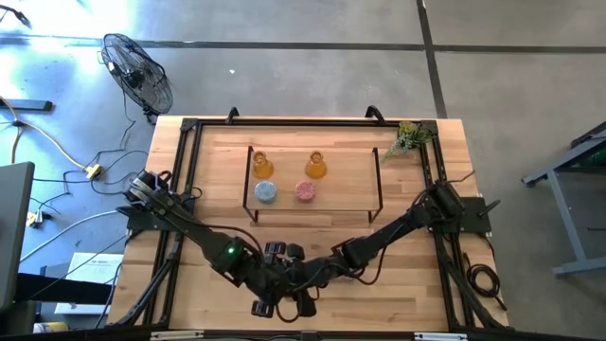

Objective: Pick & Place candle stick holders
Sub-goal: Put the yellow glass candle holder on the shelf aligned with the other glass candle holder

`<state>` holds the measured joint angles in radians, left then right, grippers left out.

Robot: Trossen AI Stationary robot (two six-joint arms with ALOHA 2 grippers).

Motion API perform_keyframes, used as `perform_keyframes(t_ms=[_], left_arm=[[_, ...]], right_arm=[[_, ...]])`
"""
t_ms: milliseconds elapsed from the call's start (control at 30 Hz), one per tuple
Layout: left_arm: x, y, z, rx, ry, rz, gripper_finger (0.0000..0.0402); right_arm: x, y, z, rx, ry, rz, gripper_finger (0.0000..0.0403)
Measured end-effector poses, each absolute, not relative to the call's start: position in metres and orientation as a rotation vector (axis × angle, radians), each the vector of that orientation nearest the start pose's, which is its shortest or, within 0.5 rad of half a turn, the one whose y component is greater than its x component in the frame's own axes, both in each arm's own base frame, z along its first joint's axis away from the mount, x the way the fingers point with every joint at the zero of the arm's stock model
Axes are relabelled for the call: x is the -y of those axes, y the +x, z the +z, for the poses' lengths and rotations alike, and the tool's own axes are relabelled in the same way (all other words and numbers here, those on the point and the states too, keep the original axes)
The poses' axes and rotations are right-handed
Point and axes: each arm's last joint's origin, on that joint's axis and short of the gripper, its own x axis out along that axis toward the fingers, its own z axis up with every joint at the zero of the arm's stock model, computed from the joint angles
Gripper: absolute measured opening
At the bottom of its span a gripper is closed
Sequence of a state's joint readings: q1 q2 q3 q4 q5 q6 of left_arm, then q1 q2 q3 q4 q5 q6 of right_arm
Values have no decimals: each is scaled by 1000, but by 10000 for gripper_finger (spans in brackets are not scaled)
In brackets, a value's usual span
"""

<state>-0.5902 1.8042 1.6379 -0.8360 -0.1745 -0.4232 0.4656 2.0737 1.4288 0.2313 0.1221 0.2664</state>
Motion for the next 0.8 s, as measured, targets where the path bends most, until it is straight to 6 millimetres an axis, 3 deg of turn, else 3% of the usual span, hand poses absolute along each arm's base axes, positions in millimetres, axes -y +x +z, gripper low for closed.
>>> perform_keyframes(t_ms=[800], left_arm=[[216, 318, 315, -966, -45, -184, 179]], right_arm=[[-212, 418, 200, -410, 137, 298, 170]])
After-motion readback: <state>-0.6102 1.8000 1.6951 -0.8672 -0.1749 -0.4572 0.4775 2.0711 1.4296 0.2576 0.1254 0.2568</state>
